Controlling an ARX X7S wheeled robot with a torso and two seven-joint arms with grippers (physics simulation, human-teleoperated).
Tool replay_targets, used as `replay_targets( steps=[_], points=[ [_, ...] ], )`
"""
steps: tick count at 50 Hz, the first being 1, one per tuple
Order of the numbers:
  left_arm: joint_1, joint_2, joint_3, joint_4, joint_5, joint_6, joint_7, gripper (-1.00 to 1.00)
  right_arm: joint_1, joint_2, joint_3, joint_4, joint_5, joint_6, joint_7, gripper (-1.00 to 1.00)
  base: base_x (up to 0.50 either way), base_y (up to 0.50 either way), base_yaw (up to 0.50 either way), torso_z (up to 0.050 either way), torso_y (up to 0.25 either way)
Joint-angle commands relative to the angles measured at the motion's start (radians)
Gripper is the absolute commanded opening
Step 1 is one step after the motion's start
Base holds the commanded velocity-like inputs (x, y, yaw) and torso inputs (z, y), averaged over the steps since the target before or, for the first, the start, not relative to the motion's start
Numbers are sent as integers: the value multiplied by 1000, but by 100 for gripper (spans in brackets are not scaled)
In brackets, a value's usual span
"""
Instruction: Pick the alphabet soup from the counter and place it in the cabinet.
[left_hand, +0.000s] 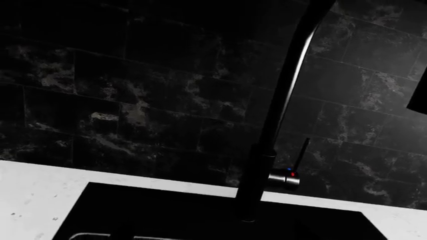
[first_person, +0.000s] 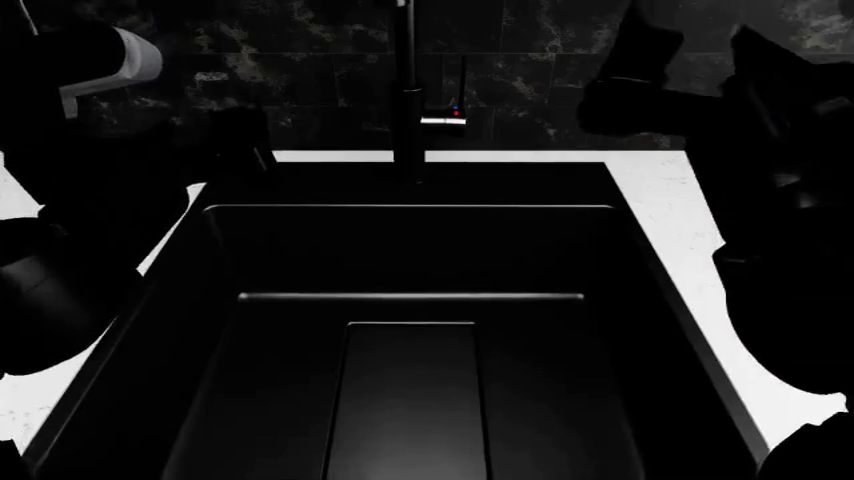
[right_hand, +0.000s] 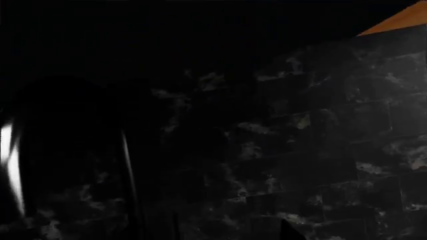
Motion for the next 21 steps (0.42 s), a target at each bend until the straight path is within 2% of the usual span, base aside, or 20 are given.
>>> replay_targets(
  steps=[1,21],
  points=[
    [22,1,-1,11,10,17,-3,100,-121,-10,2,-17,-29,-40,-12,100,0,0,0,0,0],
    [59,-2,-12,35,1,34,-18,100,-175,15,-27,-14,-75,-65,-53,100,0,0,0,0,0]
  ],
)
